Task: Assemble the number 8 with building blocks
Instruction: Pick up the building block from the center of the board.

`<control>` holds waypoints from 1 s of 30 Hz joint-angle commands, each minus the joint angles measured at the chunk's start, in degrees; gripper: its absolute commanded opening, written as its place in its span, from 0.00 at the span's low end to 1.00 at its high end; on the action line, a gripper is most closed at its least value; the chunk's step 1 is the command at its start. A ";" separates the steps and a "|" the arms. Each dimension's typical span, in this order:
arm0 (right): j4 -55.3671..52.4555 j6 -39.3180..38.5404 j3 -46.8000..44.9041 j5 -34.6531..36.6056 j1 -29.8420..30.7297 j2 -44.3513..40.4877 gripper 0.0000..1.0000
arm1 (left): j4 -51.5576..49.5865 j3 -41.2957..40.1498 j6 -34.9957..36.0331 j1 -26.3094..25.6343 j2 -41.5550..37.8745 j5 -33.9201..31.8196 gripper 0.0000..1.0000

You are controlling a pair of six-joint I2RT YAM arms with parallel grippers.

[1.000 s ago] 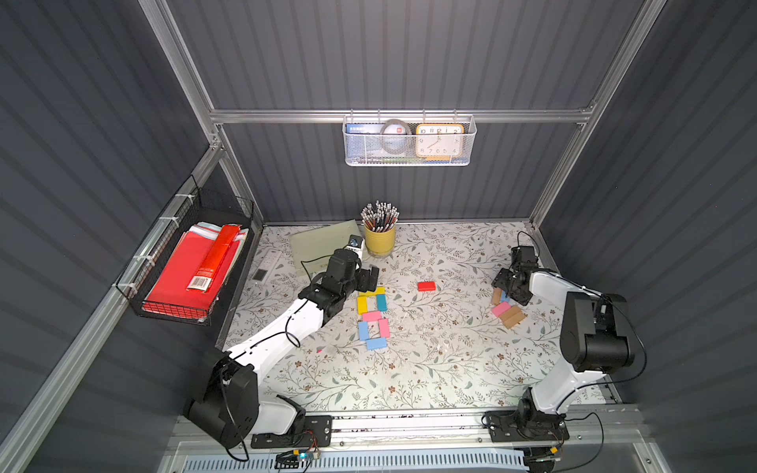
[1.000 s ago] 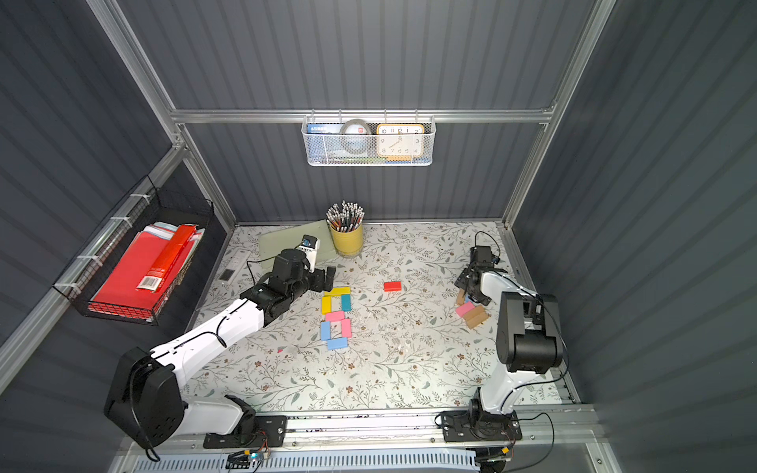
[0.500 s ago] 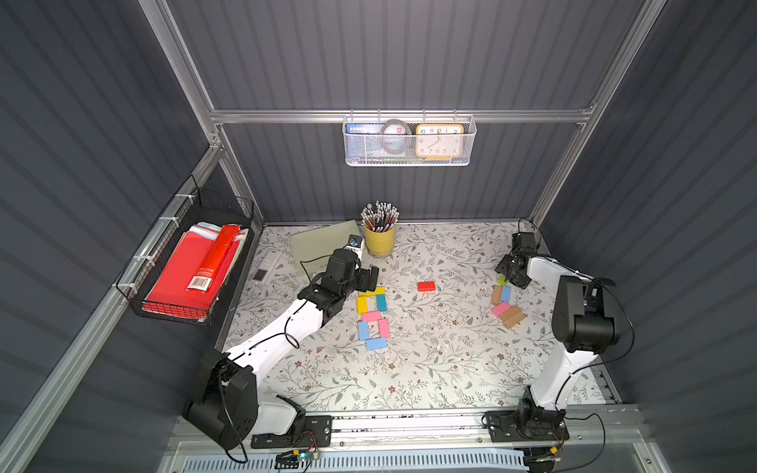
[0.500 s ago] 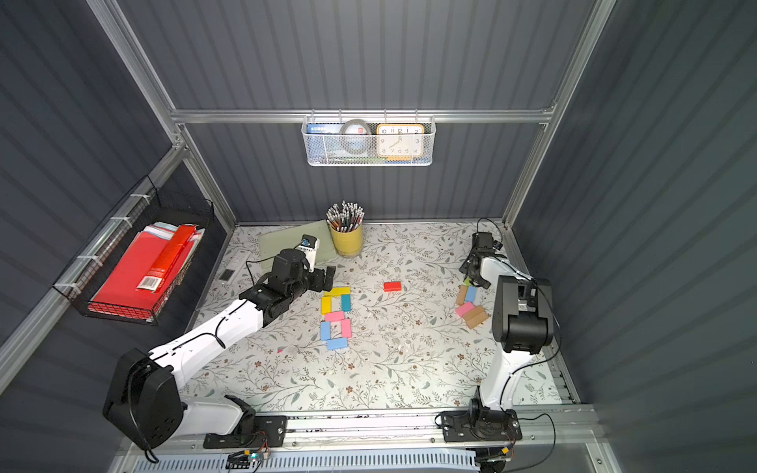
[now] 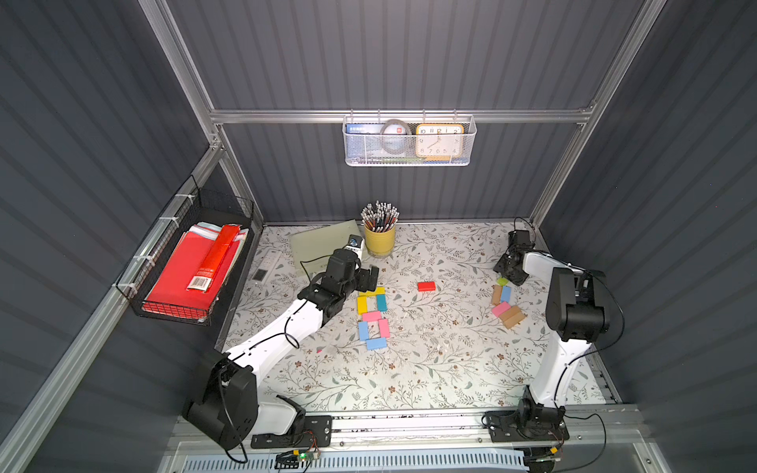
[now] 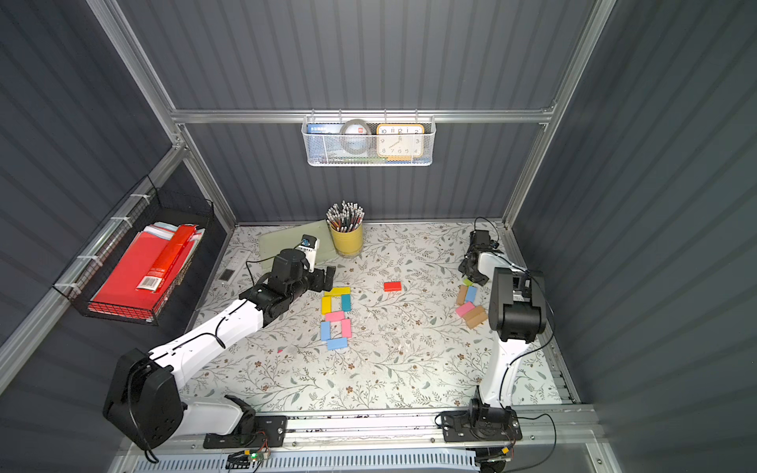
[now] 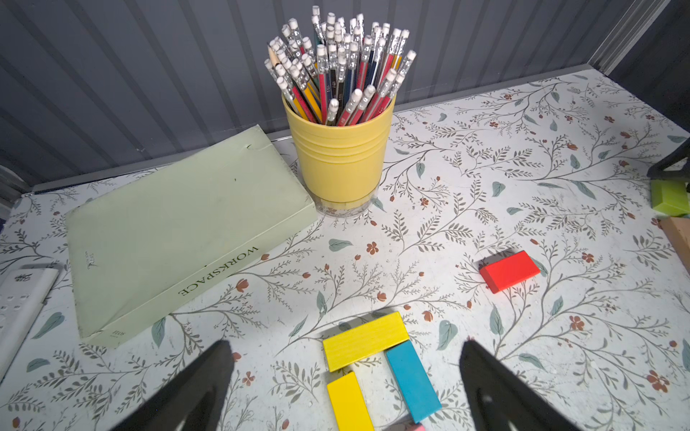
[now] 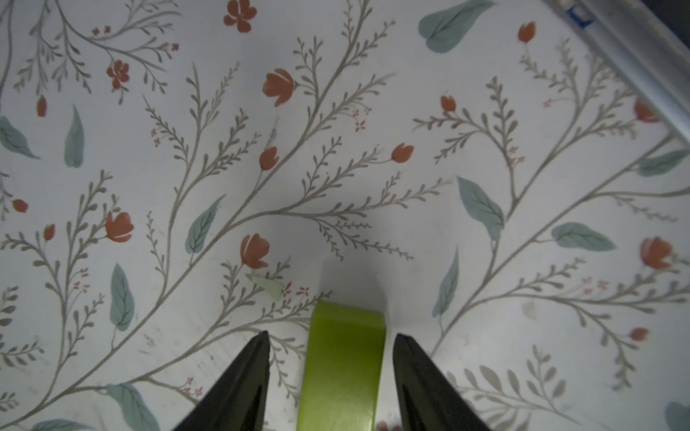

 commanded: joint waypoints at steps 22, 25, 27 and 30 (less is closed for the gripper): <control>-0.48 -2.00 0.73 -4.47 -0.18 0.63 0.26 | 0.16 -0.44 0.42 0.32 -1.26 0.50 0.99; 1.46 -2.00 -0.37 -5.71 -0.18 -1.27 0.23 | 0.20 -0.43 0.34 0.32 -1.19 0.54 0.99; 3.68 -1.75 -1.96 -6.60 -0.05 -3.30 0.21 | 0.19 -0.44 0.42 0.34 -1.13 0.48 0.99; 7.14 -1.03 -4.43 -8.21 0.07 -6.66 0.19 | 0.24 -0.44 0.35 0.32 -1.18 0.34 0.99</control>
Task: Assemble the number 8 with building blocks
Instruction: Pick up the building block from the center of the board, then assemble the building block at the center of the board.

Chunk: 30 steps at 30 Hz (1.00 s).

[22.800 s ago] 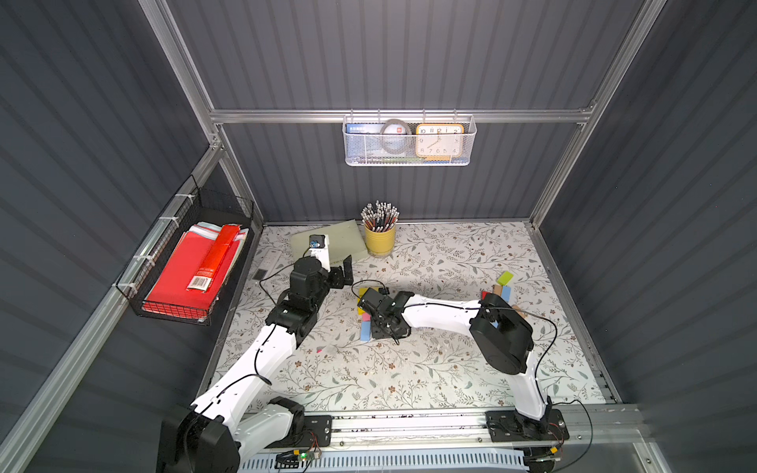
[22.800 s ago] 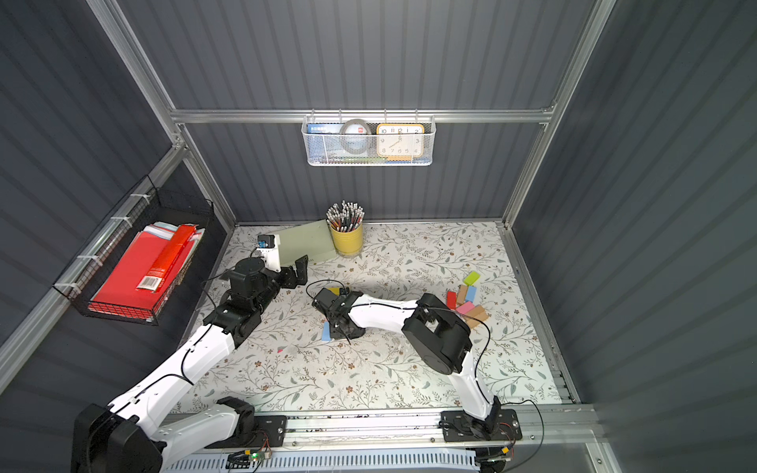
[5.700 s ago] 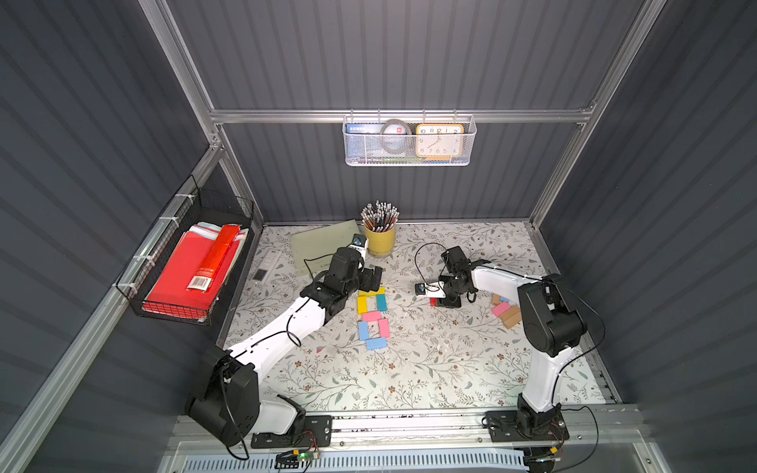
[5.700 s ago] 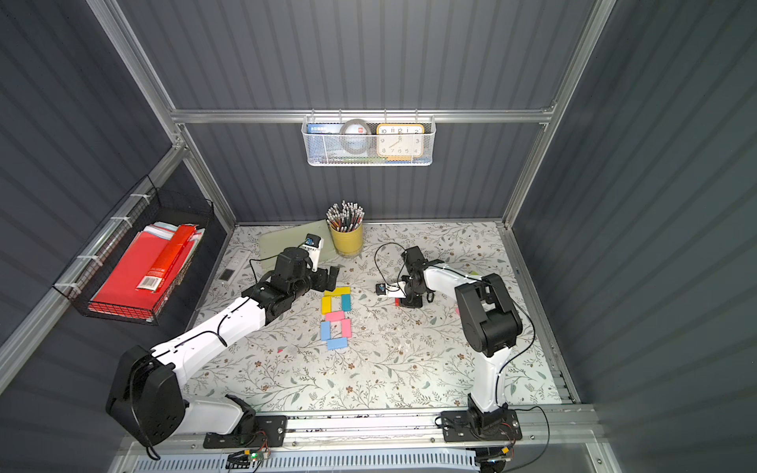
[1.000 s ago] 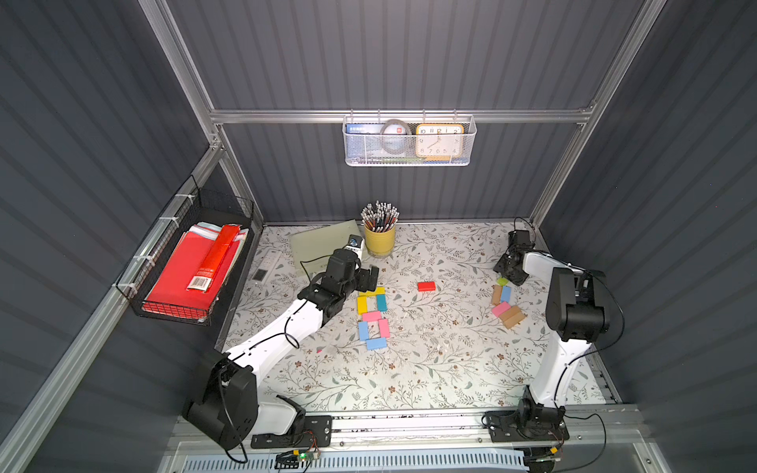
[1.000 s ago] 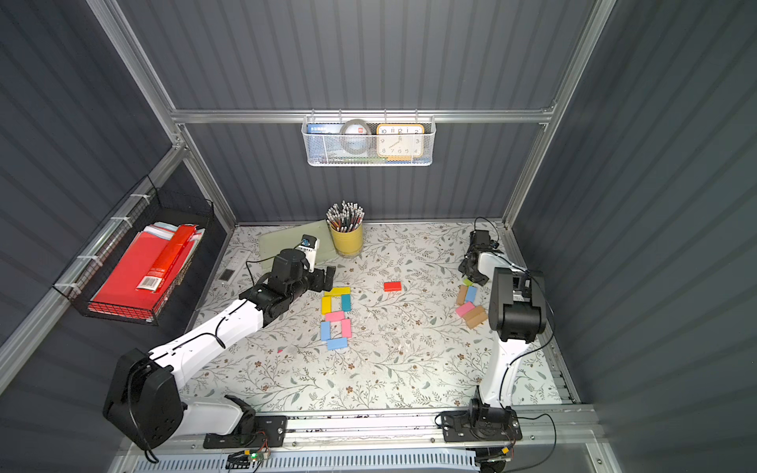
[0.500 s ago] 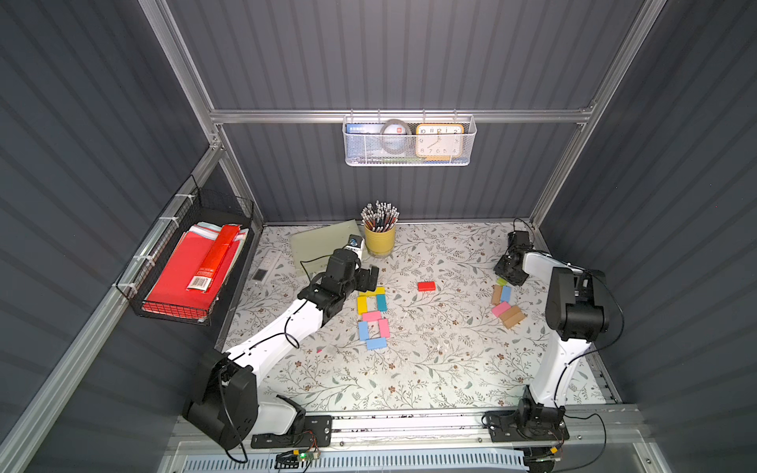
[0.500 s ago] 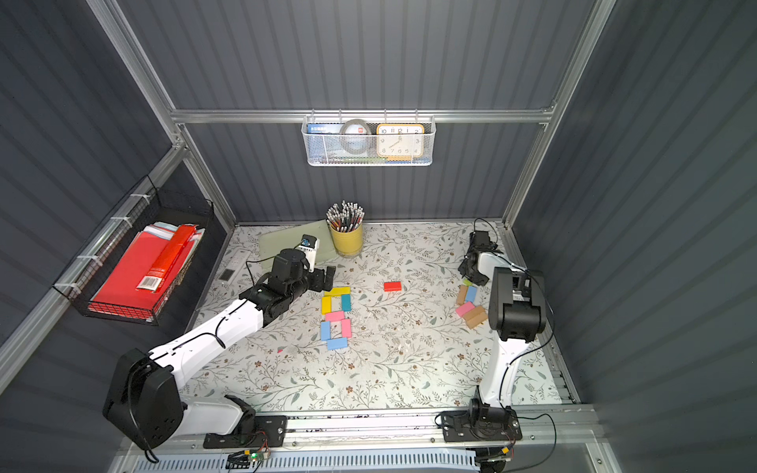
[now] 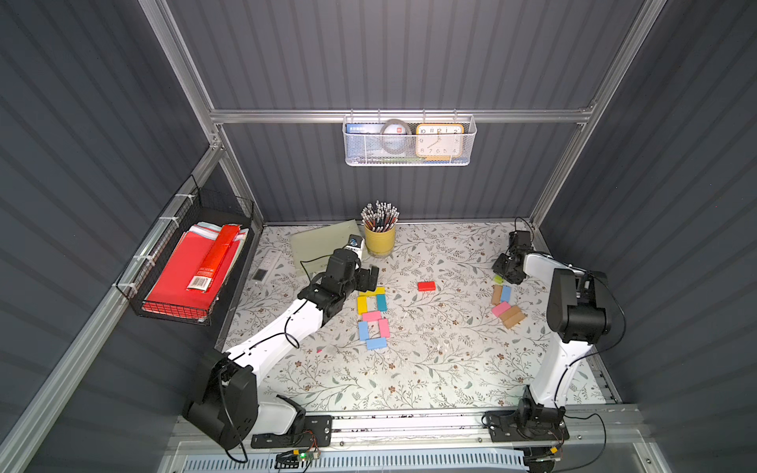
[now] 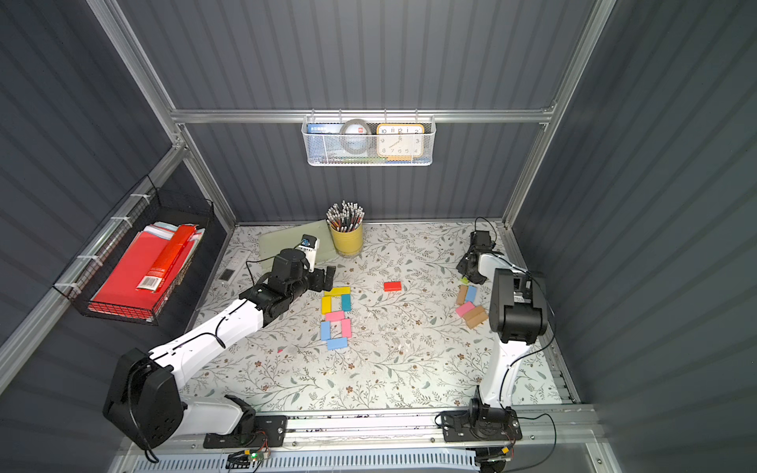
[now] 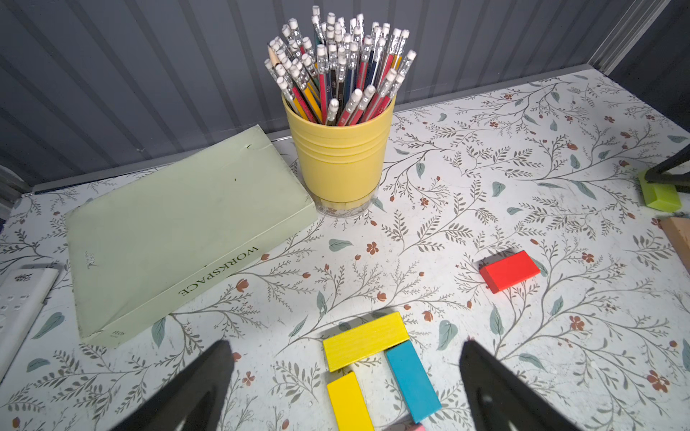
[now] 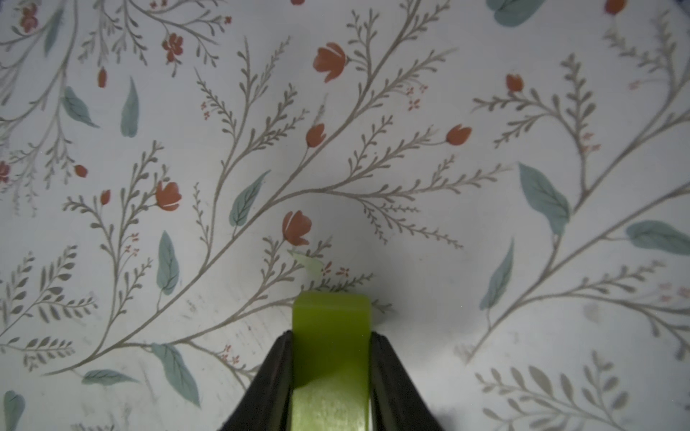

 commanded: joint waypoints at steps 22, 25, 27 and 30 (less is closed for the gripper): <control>2.91 -2.51 -9.04 1.98 26.66 -17.74 0.17 | 0.58 -0.88 -0.46 0.38 -2.42 -2.24 0.99; 0.49 -2.53 -7.50 2.72 30.80 -16.21 0.17 | 0.55 -0.88 -0.46 0.41 -2.52 -2.23 0.99; -1.31 -2.59 -6.11 2.94 33.38 -14.79 0.17 | 0.55 -0.95 -0.49 0.41 -2.58 -2.33 0.99; -3.23 -2.75 -4.28 3.85 36.84 -12.24 0.18 | 0.54 -0.92 -0.44 0.41 -2.58 -2.34 0.99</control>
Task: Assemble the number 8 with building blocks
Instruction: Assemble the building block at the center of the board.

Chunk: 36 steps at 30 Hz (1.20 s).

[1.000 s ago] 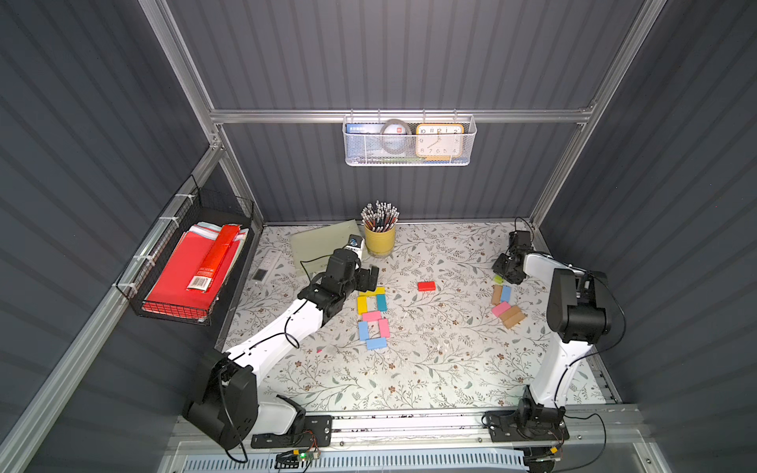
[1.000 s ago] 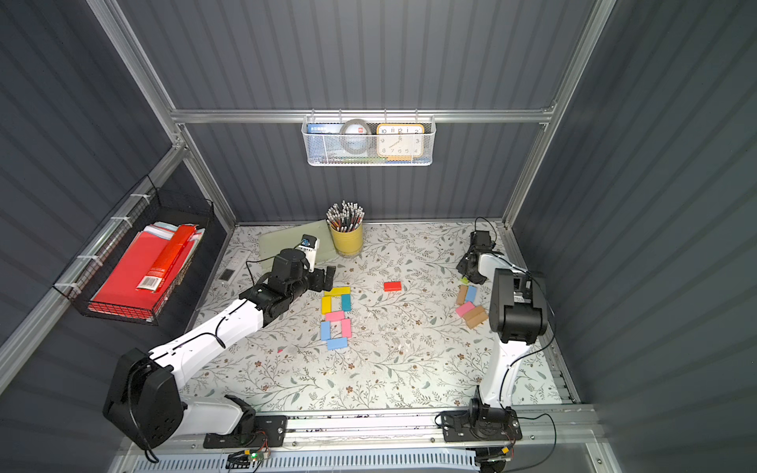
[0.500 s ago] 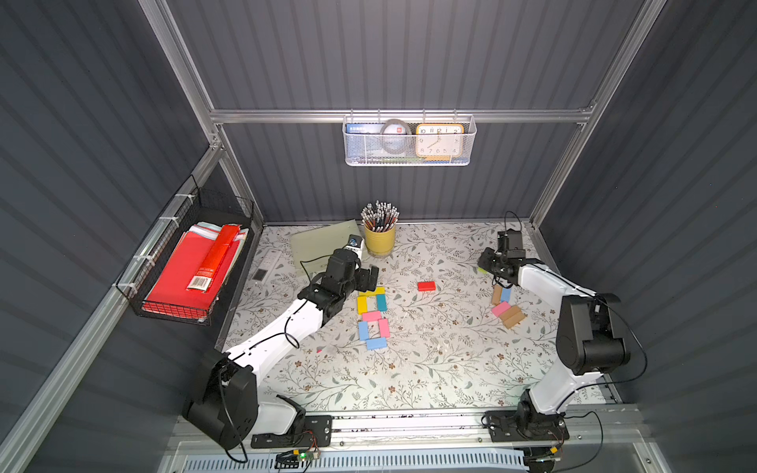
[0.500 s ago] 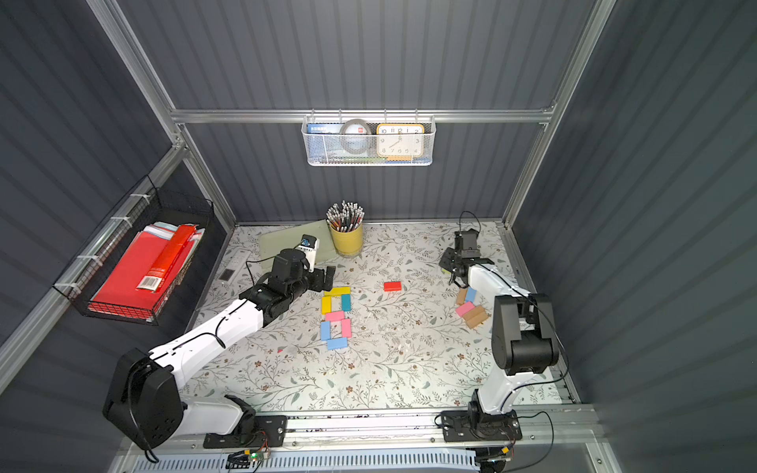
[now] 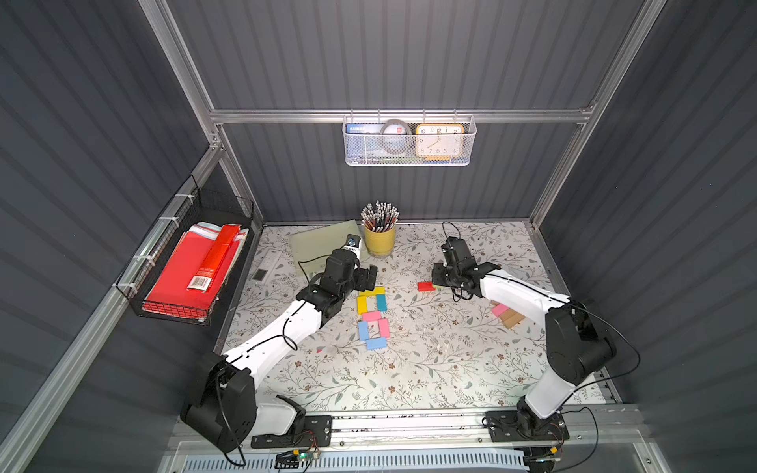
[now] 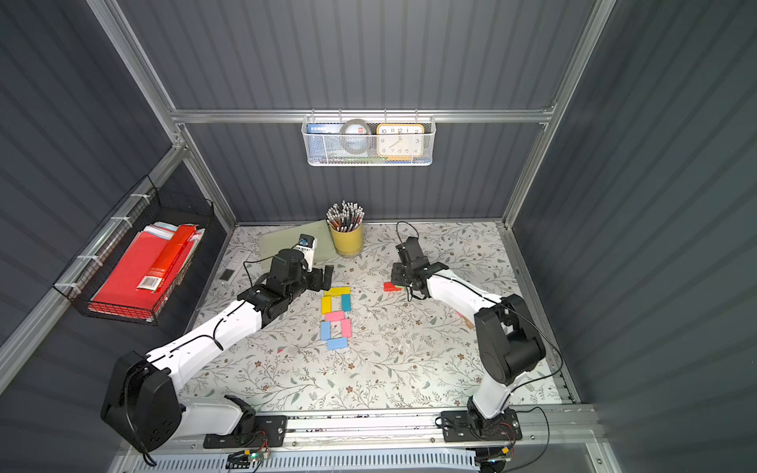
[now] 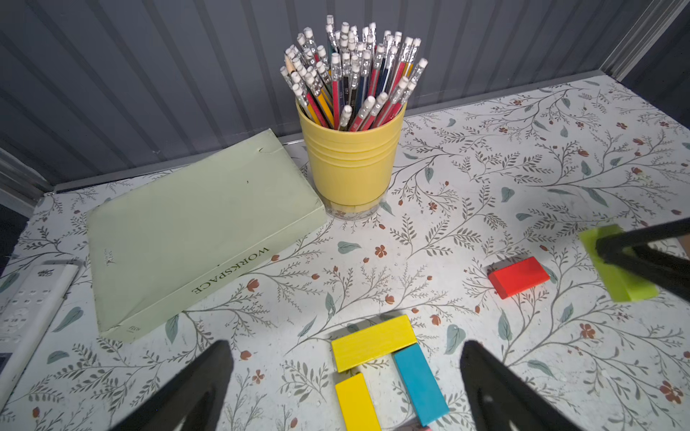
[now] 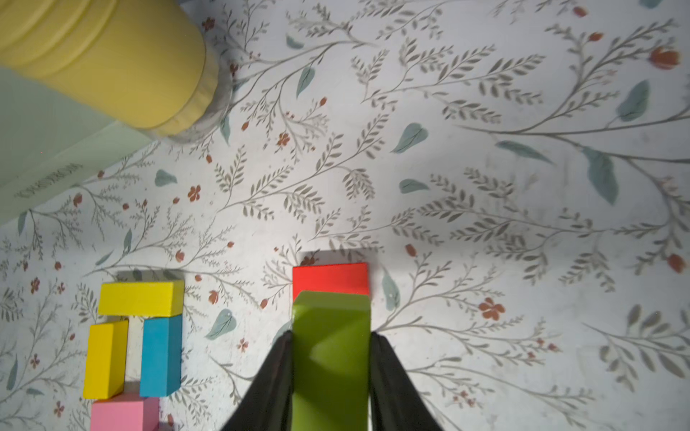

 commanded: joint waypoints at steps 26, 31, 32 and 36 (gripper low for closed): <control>-9.06 4.23 7.83 0.76 8.32 14.98 0.23 | 0.46 -0.63 -0.32 0.30 -1.36 -0.69 0.99; -8.69 4.40 7.38 1.52 8.34 15.34 0.25 | 0.43 -0.57 -0.33 0.30 -1.18 -0.56 0.99; -8.70 4.35 7.40 1.55 8.31 15.59 0.24 | 0.44 -0.57 -0.33 0.30 -1.17 -0.58 0.99; -8.53 4.19 7.75 2.19 8.28 16.39 0.25 | 0.45 -0.56 -0.33 0.32 -1.09 -0.60 0.99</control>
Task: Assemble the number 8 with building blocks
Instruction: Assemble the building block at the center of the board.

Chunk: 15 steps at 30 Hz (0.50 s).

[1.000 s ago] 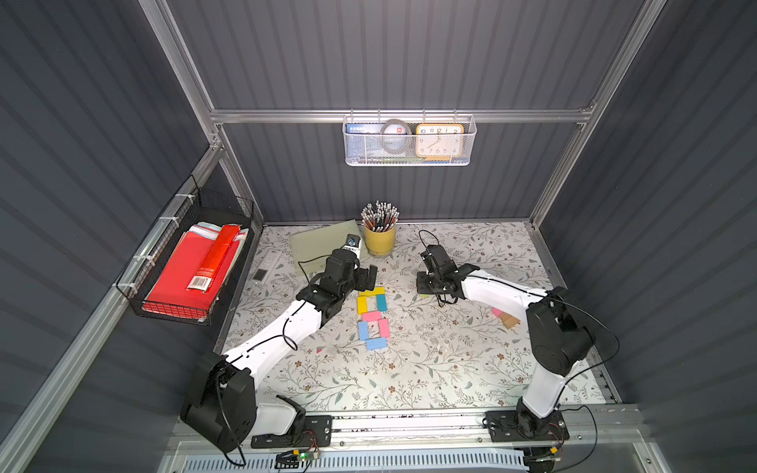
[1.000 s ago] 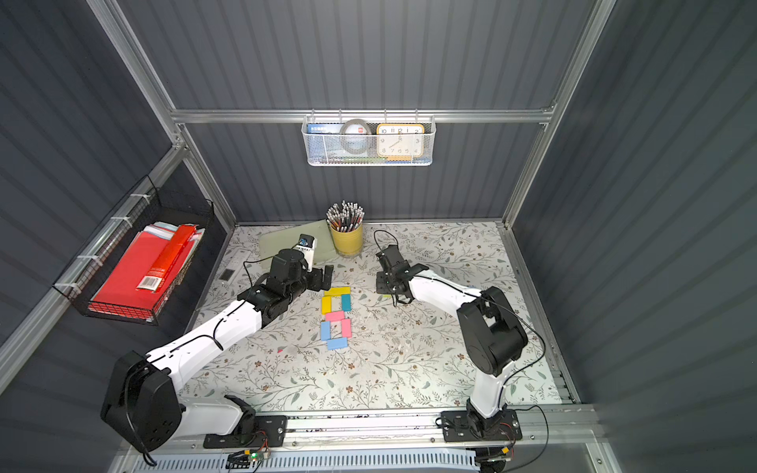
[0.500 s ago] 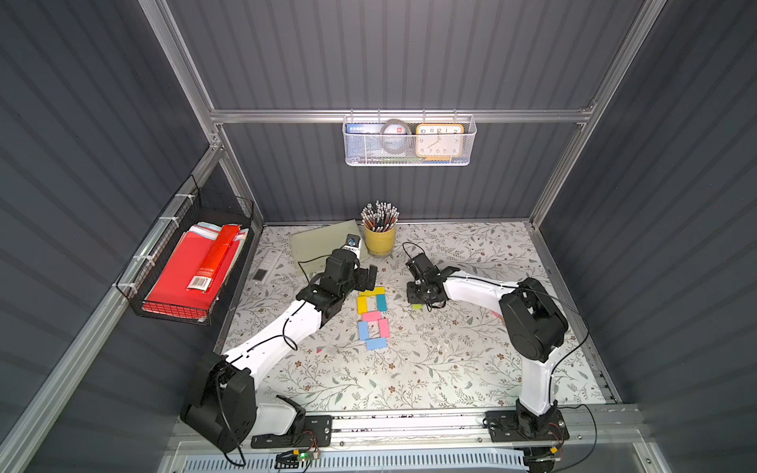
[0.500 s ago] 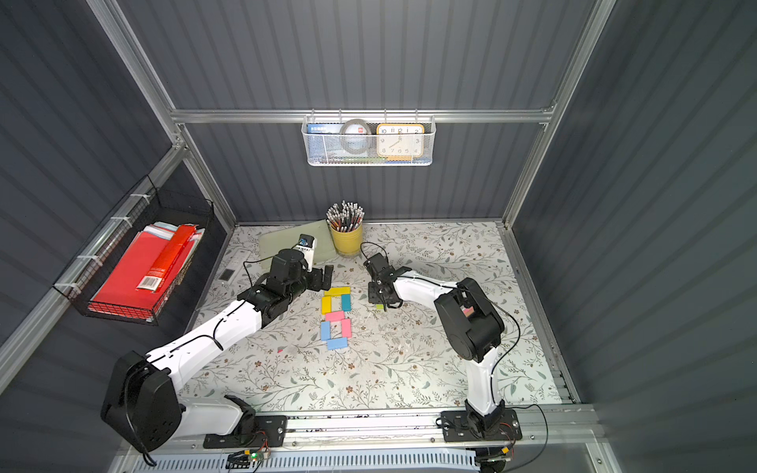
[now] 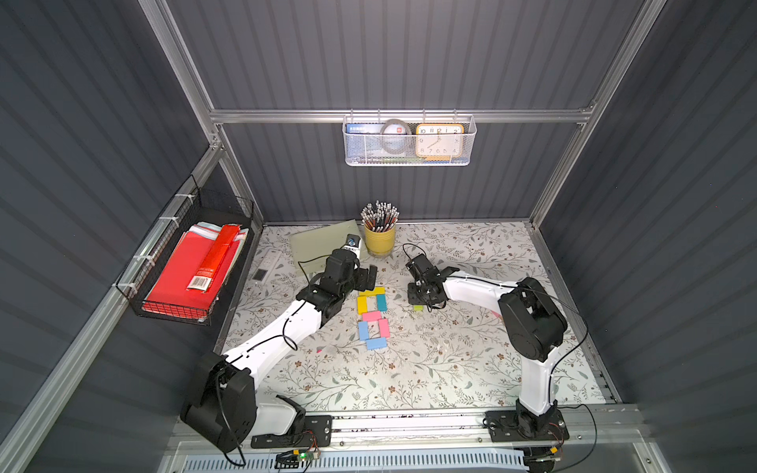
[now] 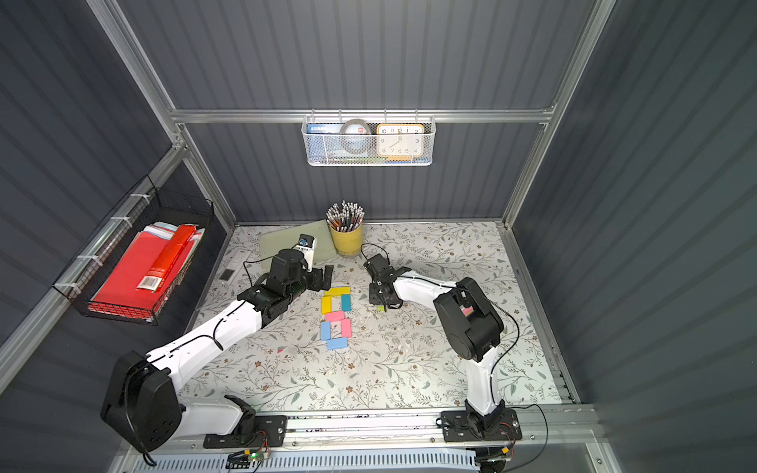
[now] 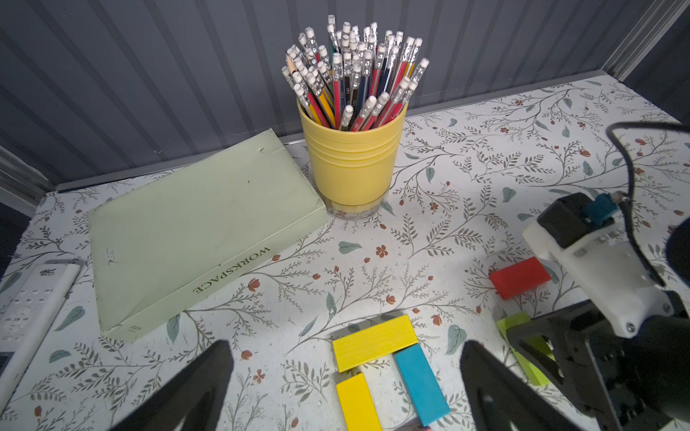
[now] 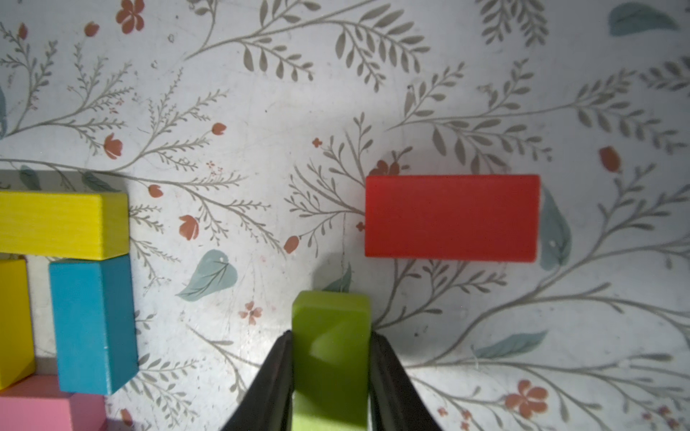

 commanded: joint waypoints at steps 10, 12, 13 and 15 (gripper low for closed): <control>-0.15 0.69 0.55 1.20 -0.02 3.14 0.29 | 0.37 -0.55 -0.34 0.30 -1.09 -0.52 0.99; -0.12 0.78 0.34 1.24 -0.26 3.20 0.29 | 0.42 -0.53 -0.26 0.30 -1.09 -0.47 0.99; -0.10 0.90 0.33 1.13 -0.40 3.21 0.29 | 0.39 -0.50 -0.22 0.32 -1.09 -0.54 0.99; 0.02 0.80 0.33 1.10 -0.55 3.21 0.30 | 0.38 -0.57 -0.24 0.30 -1.13 -0.54 0.99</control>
